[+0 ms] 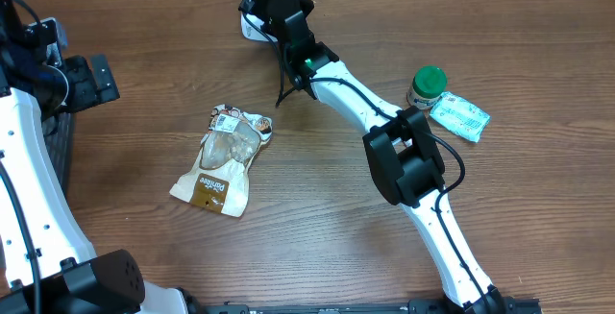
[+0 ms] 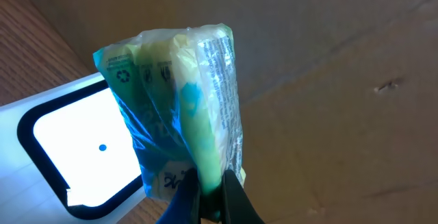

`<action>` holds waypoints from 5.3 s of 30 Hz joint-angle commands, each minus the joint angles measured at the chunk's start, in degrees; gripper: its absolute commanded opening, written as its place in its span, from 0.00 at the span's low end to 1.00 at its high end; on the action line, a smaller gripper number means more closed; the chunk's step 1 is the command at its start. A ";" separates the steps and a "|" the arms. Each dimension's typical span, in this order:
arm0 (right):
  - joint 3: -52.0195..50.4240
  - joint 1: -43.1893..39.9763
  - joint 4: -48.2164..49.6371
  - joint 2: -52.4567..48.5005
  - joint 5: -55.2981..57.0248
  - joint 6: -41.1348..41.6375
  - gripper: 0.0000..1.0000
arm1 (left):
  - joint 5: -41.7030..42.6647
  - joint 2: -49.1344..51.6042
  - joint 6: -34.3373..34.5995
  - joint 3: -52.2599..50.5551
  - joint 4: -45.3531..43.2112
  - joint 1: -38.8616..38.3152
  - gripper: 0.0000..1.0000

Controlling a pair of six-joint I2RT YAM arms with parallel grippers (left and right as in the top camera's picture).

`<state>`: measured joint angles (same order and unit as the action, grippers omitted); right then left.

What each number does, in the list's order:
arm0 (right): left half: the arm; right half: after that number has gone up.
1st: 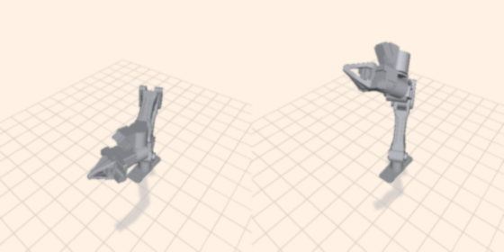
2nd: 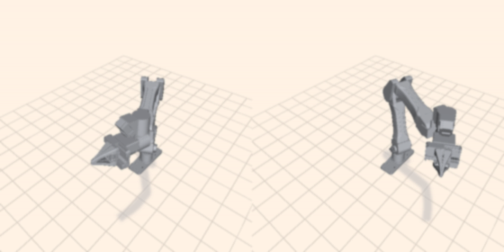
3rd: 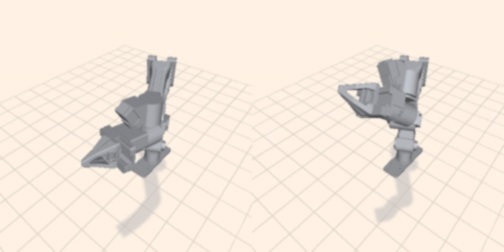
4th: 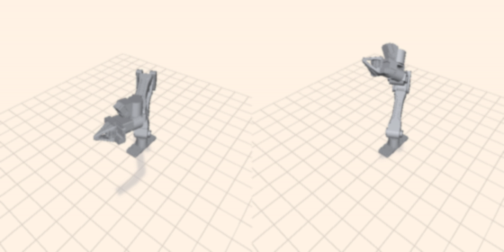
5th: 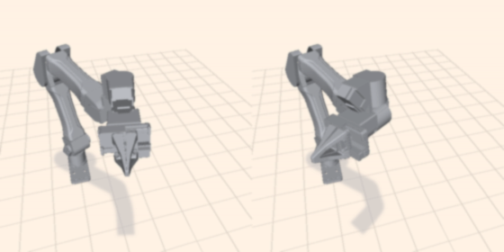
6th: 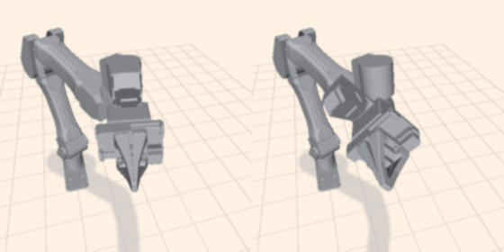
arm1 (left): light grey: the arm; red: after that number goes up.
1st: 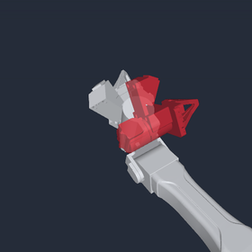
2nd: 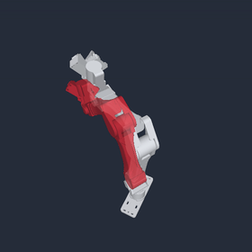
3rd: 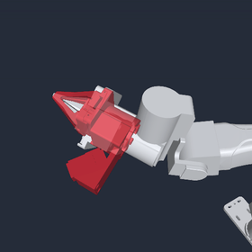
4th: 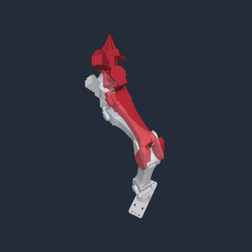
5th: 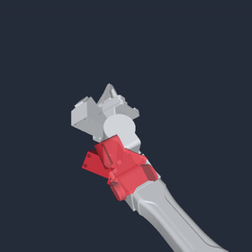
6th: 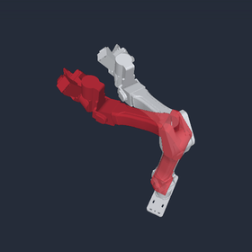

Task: Scan the item barcode
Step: 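Carry the tissue pack to the scanner and hold it there, then carry the tissue pack right and release it by the orange box, then move the right gripper to the clear snack bag, then grasp the snack bag's top edge with the right gripper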

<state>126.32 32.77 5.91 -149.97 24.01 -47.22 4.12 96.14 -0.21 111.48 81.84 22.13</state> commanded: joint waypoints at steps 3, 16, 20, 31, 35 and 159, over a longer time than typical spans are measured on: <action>0.59 0.63 0.20 1.68 0.39 -0.15 0.04 | 0.37 -0.15 -0.96 0.63 -0.02 -0.17 1.00; 0.61 0.92 -25.68 24.22 -7.37 25.07 0.04 | 0.37 -0.15 -0.96 0.63 -0.02 -0.17 1.00; 0.61 0.22 -47.06 37.16 -11.15 46.05 0.04 | 0.37 -0.15 -0.96 0.63 -0.02 -0.17 1.00; -1.25 -8.35 -89.20 46.25 -18.51 58.18 0.04 | 0.37 -0.15 -0.96 0.63 -0.02 -0.17 1.00; -9.51 -11.98 -91.71 46.21 -21.66 58.16 0.04 | 0.37 -0.15 -0.96 0.63 -0.02 -0.17 1.00; -56.15 5.49 -1.62 28.70 -57.72 90.66 0.04 | 0.37 -0.15 -0.96 0.63 -0.02 -0.17 1.00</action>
<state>69.47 41.39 6.37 -122.15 -26.39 47.83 4.12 96.16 -0.23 111.48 81.84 22.13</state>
